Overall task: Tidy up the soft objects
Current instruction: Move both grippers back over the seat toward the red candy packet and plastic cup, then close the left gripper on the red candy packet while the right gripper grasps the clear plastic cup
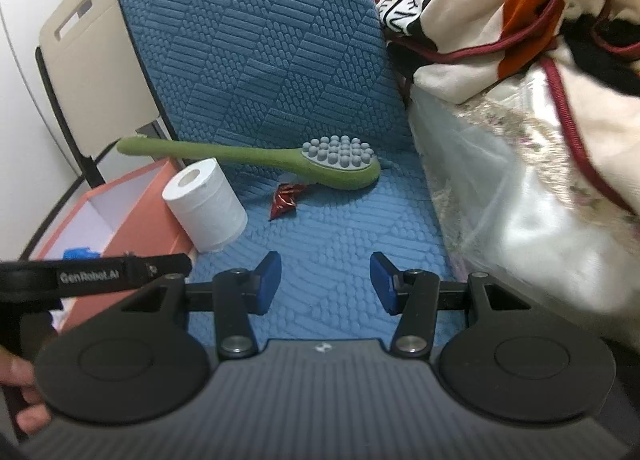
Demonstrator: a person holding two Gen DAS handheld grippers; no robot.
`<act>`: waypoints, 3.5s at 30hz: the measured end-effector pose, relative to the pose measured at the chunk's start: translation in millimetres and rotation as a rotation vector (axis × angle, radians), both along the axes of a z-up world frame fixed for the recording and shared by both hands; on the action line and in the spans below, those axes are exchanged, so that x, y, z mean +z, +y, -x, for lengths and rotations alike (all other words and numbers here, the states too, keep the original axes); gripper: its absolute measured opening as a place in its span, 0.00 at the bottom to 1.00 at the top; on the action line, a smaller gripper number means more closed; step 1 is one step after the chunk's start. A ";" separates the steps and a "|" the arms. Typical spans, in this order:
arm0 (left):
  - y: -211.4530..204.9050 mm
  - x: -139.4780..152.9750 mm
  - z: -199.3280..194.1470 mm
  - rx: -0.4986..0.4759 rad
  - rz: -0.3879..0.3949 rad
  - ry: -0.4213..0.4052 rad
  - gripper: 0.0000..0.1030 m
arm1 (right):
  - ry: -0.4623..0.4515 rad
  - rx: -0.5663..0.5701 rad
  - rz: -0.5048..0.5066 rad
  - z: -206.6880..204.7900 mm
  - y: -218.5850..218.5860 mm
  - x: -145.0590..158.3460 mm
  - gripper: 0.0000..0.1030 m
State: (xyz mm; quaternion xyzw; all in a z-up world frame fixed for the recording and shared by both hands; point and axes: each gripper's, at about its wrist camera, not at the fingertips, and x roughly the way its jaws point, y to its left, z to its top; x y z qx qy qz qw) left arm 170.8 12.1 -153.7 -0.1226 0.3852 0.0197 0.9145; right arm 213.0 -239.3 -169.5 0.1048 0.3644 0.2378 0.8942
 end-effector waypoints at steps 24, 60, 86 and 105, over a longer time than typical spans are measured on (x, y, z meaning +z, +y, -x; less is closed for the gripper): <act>17.6 -80.3 -128.9 0.064 0.013 -0.030 0.41 | 0.162 0.038 -0.117 -117.8 57.7 -53.6 0.49; 34.1 -109.7 -145.4 0.127 0.011 -0.039 0.32 | 0.197 0.023 -0.163 -156.7 104.6 -60.9 0.46; 56.7 -105.3 -101.6 0.172 0.080 -0.029 0.21 | 0.195 -0.080 -0.159 -199.2 176.8 -109.5 0.24; 55.3 -106.0 -100.6 0.163 0.094 -0.027 0.21 | 0.209 -0.105 -0.179 -220.8 190.8 -125.0 0.06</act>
